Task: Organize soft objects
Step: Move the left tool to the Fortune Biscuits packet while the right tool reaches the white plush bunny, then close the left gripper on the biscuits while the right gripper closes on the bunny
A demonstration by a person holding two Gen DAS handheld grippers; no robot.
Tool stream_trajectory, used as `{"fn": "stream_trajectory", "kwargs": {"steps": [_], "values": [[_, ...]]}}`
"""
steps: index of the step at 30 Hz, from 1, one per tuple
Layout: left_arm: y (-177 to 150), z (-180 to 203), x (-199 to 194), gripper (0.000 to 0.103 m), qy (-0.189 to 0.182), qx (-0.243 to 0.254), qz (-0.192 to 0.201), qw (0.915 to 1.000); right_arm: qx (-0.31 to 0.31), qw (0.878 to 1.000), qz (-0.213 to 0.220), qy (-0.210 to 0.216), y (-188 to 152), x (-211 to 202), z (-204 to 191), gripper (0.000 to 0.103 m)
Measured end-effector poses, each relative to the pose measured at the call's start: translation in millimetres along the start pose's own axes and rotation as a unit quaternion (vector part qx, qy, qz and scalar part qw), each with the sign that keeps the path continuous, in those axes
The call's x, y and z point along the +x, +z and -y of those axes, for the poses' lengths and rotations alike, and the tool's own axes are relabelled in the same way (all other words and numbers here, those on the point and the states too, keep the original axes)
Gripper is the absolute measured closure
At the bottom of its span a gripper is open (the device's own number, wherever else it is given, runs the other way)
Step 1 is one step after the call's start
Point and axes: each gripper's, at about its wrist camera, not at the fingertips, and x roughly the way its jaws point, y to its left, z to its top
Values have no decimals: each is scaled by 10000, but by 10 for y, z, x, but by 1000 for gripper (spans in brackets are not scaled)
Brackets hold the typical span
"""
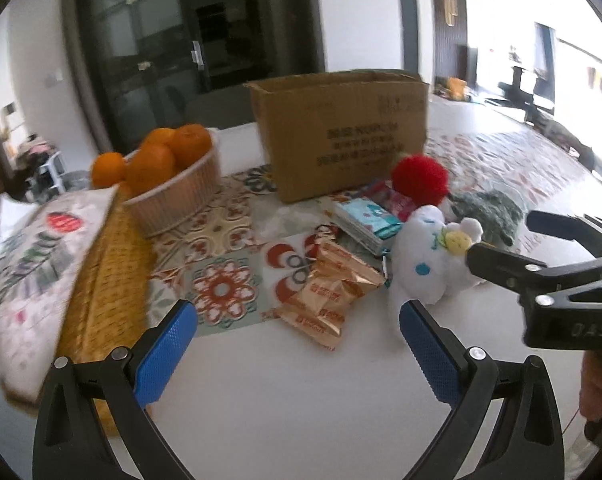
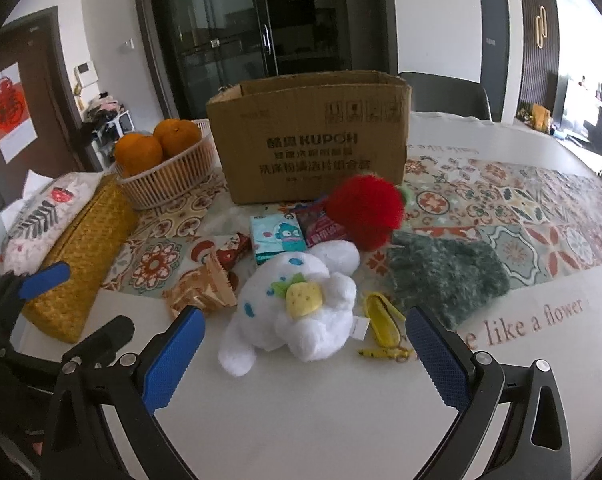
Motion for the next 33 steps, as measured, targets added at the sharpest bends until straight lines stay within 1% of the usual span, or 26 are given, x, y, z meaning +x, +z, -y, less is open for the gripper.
{"fn": "stream_trajectory", "kwargs": {"steps": [3, 5, 6, 7, 9, 11, 14, 18, 22, 27, 29, 30, 31, 32, 33], "values": [[26, 12, 162, 0, -23, 232, -91, 9997, -27, 9999, -107, -21, -6, 112, 3, 1], [42, 9, 229, 0, -55, 273, -123, 9995, 26, 9998, -180, 40, -2, 179, 7, 1], [54, 8, 274, 0, -134, 289, -174, 9993, 20, 9998, -208, 41, 5, 221, 4, 1], [63, 2, 339, 1, -307, 315, -239, 9987, 26, 9997, -234, -6, 12, 257, 11, 1], [79, -3, 434, 1, -346, 319, -320, 9984, 42, 9995, -318, -56, 24, 342, 26, 1], [86, 3, 544, 1, -501, 397, -396, 9972, 72, 9991, -421, -29, 26, 413, 35, 1], [95, 25, 693, 5, -689, 500, -518, 9950, 0, 9989, -472, 8, 24, 480, 9, 1], [85, 22, 860, 8, -742, 557, -642, 9936, -68, 9981, -617, 6, 18, 593, -4, 1], [58, 28, 1011, 10, -919, 596, -795, 9908, -96, 9970, -764, 39, 19, 697, -10, 1], [40, 48, 1153, 23, -1058, 571, -931, 9884, -243, 9965, -805, 9, 29, 766, -41, 1], [47, 66, 1195, 27, -1084, 571, -967, 9877, -259, 9964, -811, 19, 35, 774, -37, 1], [48, 68, 1211, 31, -1099, 560, -975, 9876, -265, 9964, -810, 27, 37, 780, -32, 2], [52, 72, 1219, 34, -1103, 552, -975, 9876, -269, 9963, -817, 38, 39, 785, -30, 4], [53, 80, 1234, 40, -1104, 553, -984, 9875, -280, 9961, -835, 49, 40, 791, -28, 9], [52, 86, 1241, 43, -1114, 539, -1010, 9872, -285, 9959, -855, 60, 41, 798, -23, 13]]}}
